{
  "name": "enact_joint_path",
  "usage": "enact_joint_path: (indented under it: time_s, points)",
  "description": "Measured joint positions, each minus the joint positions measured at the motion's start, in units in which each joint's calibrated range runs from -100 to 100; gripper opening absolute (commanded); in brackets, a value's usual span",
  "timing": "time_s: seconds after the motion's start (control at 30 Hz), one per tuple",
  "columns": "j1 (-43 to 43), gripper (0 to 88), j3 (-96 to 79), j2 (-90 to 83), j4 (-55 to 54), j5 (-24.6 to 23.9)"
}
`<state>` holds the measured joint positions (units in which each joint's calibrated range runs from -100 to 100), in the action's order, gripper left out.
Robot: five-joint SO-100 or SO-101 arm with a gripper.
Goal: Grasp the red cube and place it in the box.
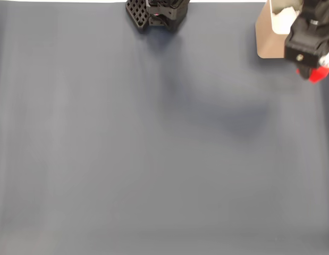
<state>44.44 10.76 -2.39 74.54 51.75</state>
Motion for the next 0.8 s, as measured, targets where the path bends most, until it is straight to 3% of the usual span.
enact_joint_path:
  time_s: [0.8]
  points:
    - [15.65, 0.0, -4.34, -4.52, 2.7, 1.95]
